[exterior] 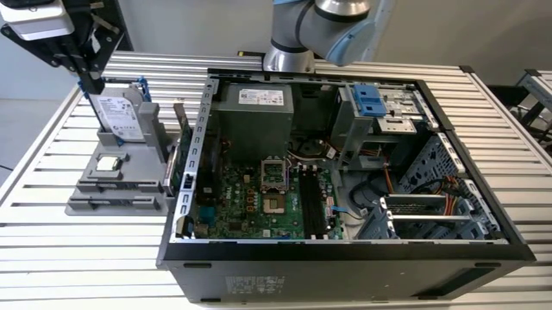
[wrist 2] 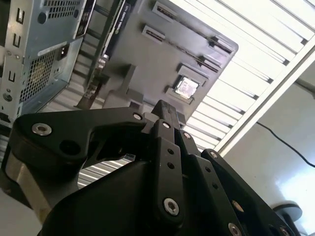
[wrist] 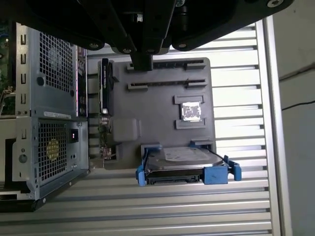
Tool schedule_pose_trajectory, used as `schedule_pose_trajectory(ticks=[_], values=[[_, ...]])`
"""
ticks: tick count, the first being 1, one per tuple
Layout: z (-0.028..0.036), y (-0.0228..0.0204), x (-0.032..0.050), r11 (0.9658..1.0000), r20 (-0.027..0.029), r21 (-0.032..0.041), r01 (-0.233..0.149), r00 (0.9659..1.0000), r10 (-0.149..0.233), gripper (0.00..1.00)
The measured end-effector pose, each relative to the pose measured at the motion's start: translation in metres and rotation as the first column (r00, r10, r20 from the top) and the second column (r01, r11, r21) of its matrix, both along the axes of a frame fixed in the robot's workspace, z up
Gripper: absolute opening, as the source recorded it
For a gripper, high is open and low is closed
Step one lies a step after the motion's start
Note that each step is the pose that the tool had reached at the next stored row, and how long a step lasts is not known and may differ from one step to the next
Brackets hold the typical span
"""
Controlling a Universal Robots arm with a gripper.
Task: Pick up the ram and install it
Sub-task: 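Reach for the ram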
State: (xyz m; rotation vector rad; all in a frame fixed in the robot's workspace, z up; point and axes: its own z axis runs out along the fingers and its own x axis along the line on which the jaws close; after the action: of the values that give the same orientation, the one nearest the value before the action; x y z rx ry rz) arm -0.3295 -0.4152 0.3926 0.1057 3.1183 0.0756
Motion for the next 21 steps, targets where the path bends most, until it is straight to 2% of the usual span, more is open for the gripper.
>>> schedule_pose_trajectory(ticks=[5, 10, 14, 18, 21], values=[[0.0, -0.0004, -0.0088, 1.0, 0.0, 0.0, -0.003, 1.0, 0.003, 0.0], [0.0, -0.0004, -0.0152, 0.9994, 0.0, 0.0, -0.034, 0.9994, 0.034, 0.0], [0.0, -0.0004, -0.0178, 0.9973, 0.0, 0.0, -0.074, 0.9973, 0.074, 0.0], [0.0, -0.0004, -0.0212, 0.9937, 0.0, 0.0, -0.112, 0.9937, 0.112, 0.0], [0.0, -0.0004, -0.0217, 0.9932, 0.0, 0.0, -0.117, 0.9932, 0.117, 0.0]])
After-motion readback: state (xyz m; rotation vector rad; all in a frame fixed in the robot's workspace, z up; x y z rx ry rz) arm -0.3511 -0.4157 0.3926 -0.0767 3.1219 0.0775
